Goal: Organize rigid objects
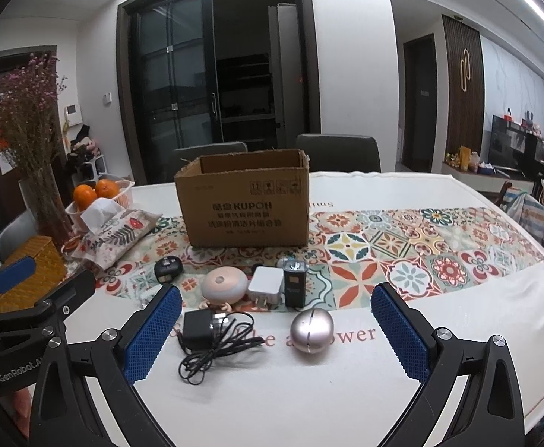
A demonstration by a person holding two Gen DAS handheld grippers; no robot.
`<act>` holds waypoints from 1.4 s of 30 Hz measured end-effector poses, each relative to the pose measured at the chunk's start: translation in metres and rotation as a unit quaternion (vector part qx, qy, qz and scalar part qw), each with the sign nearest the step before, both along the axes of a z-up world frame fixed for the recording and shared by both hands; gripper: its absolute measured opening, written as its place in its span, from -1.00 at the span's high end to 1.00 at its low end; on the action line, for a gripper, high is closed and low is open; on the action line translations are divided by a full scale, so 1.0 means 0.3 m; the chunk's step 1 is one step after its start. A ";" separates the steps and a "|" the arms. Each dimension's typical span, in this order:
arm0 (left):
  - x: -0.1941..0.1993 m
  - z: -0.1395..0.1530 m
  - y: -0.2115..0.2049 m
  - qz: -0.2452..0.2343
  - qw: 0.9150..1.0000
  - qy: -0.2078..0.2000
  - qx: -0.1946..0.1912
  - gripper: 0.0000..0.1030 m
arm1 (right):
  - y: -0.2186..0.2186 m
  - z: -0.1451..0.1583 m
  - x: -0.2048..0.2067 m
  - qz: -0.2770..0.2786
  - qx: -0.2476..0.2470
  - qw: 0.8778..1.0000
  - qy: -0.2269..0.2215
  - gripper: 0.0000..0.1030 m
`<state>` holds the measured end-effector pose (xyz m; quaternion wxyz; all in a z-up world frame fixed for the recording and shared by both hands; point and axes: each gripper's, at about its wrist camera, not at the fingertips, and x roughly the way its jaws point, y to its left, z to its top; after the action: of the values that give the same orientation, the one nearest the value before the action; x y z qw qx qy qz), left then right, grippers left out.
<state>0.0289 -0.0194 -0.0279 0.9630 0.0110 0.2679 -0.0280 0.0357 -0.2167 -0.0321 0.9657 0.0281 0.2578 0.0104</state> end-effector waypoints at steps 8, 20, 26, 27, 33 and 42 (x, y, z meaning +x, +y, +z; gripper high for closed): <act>0.079 -0.080 -0.056 -0.015 0.998 0.057 0.003 -0.99 | -0.048 -0.066 0.044 -0.015 -0.003 0.999 0.031 -1.00; 0.210 -0.176 -0.110 -0.026 0.990 0.136 -0.014 -0.78 | -0.118 -0.203 0.173 -0.018 0.037 0.993 0.106 -1.00; 0.272 -0.231 -0.125 -0.033 0.984 0.175 -0.025 -0.59 | -0.126 -0.259 0.216 -0.017 0.047 0.990 0.135 -0.99; 0.280 -0.237 -0.127 -0.034 0.983 0.180 -0.026 -0.57 | -0.124 -0.267 0.222 -0.016 0.045 0.989 0.138 -0.98; 0.335 -0.286 -0.142 -0.038 0.975 0.214 -0.038 -0.37 | -0.124 -0.300 0.256 -0.018 0.041 0.988 0.151 -0.96; 0.388 -0.347 -0.157 -0.038 0.967 0.249 -0.040 -0.08 | -0.123 -0.354 0.293 -0.013 0.043 0.984 0.173 -0.78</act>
<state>0.1452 -0.0664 -0.1320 0.8640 -0.0252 0.4970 -0.0768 0.1235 -0.2536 -0.1384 0.9046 0.0741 0.4199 0.0038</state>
